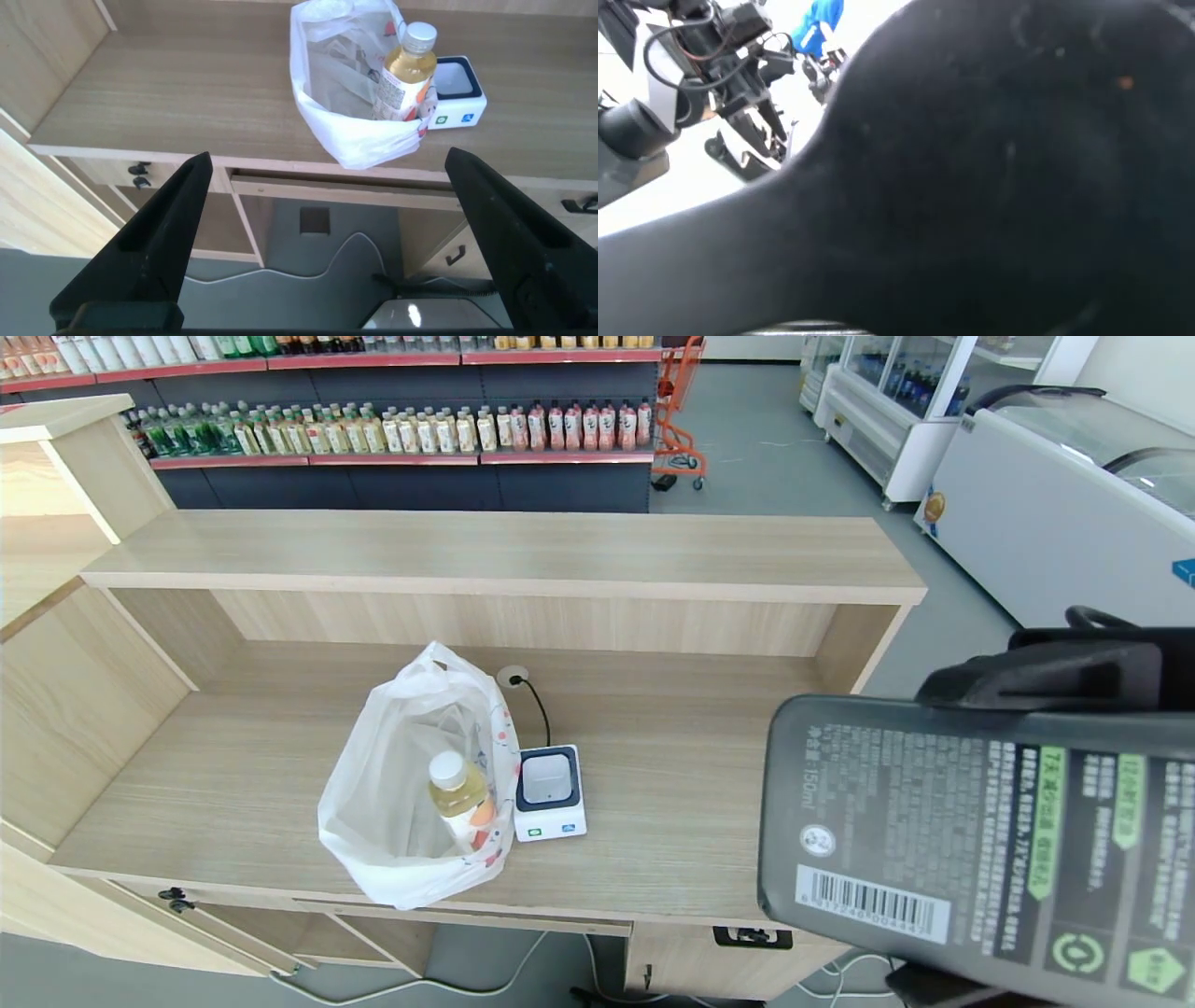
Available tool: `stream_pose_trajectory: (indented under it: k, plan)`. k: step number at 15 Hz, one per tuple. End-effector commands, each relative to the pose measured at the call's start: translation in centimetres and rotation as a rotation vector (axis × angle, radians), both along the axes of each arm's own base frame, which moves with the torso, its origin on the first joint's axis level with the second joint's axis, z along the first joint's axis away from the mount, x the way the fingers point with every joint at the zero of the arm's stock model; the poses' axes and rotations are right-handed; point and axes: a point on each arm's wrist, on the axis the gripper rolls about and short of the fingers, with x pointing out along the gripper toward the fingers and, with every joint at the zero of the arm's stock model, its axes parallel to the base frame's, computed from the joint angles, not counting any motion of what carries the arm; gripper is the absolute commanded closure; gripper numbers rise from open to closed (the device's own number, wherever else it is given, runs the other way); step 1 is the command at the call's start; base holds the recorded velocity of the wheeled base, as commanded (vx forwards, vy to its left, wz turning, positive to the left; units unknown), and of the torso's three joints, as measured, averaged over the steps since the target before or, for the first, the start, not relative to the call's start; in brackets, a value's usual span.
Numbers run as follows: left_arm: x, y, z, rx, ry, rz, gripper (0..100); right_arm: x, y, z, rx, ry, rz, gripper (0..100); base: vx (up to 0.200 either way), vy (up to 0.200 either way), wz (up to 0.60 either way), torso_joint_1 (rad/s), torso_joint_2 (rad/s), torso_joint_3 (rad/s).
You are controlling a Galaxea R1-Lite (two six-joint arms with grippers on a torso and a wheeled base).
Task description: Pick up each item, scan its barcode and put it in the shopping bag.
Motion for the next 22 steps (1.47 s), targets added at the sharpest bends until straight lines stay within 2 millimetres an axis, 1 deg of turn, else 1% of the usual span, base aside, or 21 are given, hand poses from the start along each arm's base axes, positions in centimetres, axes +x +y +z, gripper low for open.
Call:
stream_pose_trajectory:
  k: [1,6,10,22]
  plan:
    - [0.0,0.0,0.0,0.000,0.000,0.000,0,-0.3,0.1,-0.1,0.001,-0.005,0.009,100,0.000,0.000,0.00,0.000,0.00,0.000]
    - [0.0,0.0,0.0,0.000,0.000,0.000,0,-1.3,-0.7,-0.5,-0.006,0.006,0.006,100,0.000,0.000,0.00,0.000,0.00,0.000]
    - [0.0,0.0,0.0,0.000,0.000,0.000,0,-2.0,-2.5,-1.3,-0.019,0.029,-0.046,100,0.000,0.000,0.00,0.000,0.00,0.000]
    - [0.0,0.0,0.0,0.000,0.000,0.000,0,-2.6,-3.2,-1.1,-0.015,0.027,-0.059,100,0.000,0.000,0.00,0.000,0.00,0.000]
